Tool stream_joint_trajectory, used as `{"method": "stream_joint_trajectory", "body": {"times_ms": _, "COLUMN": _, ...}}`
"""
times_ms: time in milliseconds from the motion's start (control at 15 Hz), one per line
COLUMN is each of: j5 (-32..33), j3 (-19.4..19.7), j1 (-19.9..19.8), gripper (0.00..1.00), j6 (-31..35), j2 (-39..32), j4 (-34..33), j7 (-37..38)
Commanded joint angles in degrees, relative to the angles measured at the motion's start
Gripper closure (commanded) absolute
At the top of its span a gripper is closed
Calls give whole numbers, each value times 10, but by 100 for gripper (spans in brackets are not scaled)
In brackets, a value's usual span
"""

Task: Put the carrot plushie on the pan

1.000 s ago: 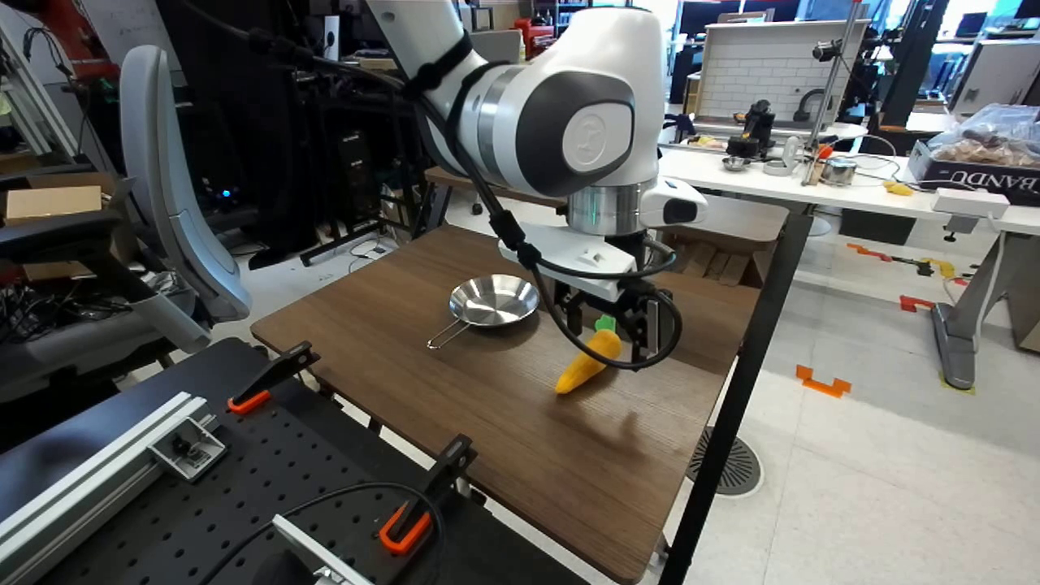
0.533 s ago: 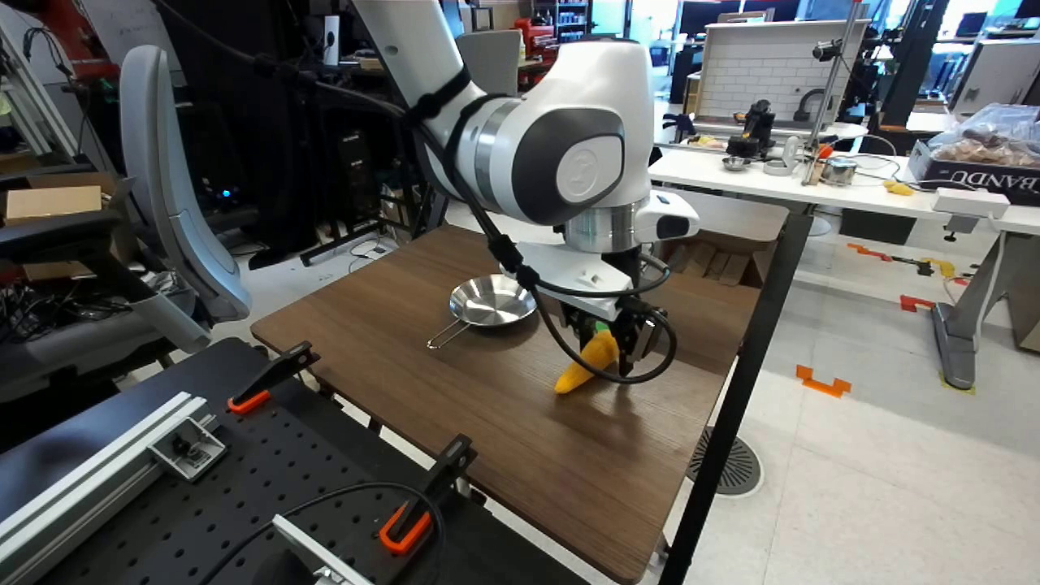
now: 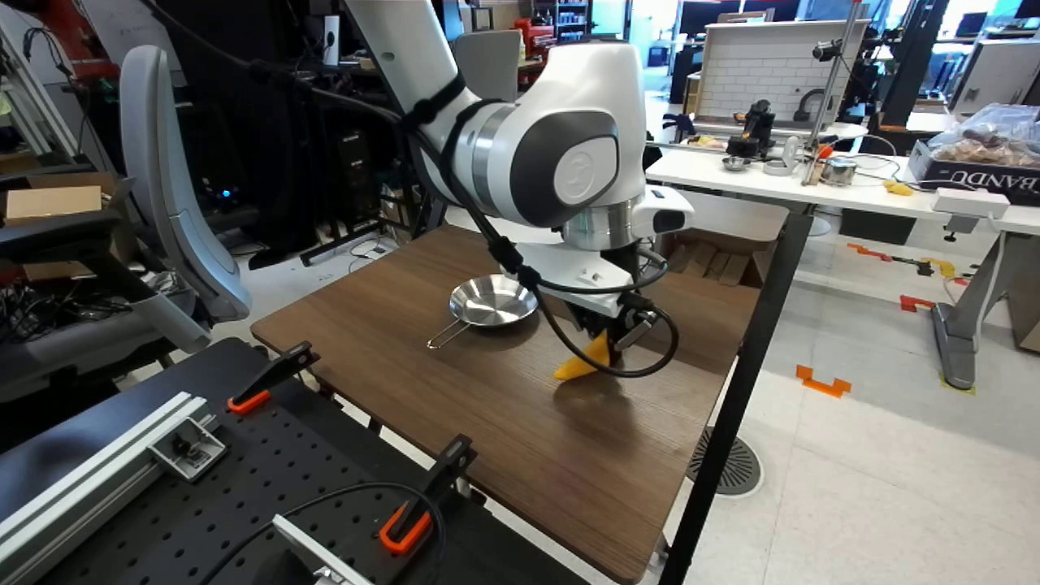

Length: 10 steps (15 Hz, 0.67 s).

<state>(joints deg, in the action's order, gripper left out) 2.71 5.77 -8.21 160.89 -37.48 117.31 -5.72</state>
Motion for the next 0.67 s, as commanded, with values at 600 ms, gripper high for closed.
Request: {"method": "stream_joint_trajectory", "body": {"times_ms": 600, "j5": 5, "j3": -39, "j1": 39, "gripper": 97, "j6": 1, "j2": 81, "j4": 33, "j7": -3}}
